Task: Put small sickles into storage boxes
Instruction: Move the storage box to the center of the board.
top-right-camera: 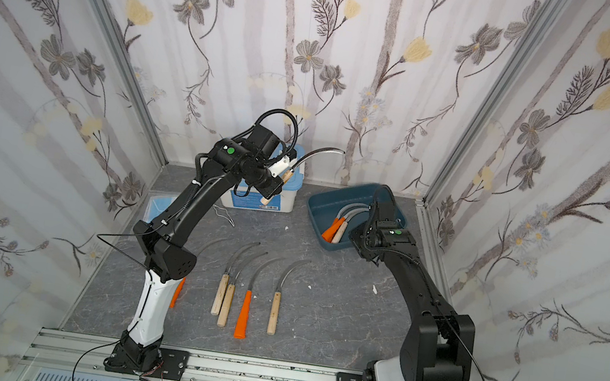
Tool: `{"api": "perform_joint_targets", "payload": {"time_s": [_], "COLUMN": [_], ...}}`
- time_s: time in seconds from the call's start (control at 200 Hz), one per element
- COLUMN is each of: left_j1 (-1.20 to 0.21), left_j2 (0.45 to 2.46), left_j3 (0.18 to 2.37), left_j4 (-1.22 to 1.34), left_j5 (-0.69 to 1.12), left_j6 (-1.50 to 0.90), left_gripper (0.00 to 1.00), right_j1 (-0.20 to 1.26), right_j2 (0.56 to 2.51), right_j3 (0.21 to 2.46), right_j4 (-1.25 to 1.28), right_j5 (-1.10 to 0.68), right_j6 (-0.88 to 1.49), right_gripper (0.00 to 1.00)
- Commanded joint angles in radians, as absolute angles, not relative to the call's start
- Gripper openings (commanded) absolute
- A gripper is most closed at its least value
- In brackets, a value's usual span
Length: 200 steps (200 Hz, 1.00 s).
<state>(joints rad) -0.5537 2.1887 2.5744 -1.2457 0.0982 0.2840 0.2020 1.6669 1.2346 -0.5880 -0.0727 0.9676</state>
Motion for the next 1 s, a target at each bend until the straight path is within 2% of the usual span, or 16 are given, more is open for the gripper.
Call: {"api": "perform_joint_targets", "payload": {"time_s": [0.0, 0.495, 0.634, 0.994], "left_j1": [-0.555, -0.539, -0.531, -0.511], "left_j2": [2.175, 2.164, 2.161, 2.16], "left_j3": [2.569, 2.572, 2.572, 2.574], "left_j4": [-1.238, -1.205, -1.206, -1.199], "left_j5": [0.106, 0.069, 0.07, 0.074], "left_j6": [0.273, 0.27, 0.262, 0.265], "left_gripper": [0.09, 0.1, 0.1, 0.11], "right_j1": [0.197, 0.22, 0.251, 0.292], "right_j2": [1.736, 2.175, 2.225, 2.264], "right_j3": [1.314, 1.659, 1.701, 1.645], "right_j4": [-0.525, -0.541, -0.589, -0.588], "right_j5": [-0.048, -0.247, -0.235, -0.273], "right_j6": [0.899, 0.822, 0.798, 0.787], "right_gripper": [0.38, 0.36, 0.35, 0.36]}}
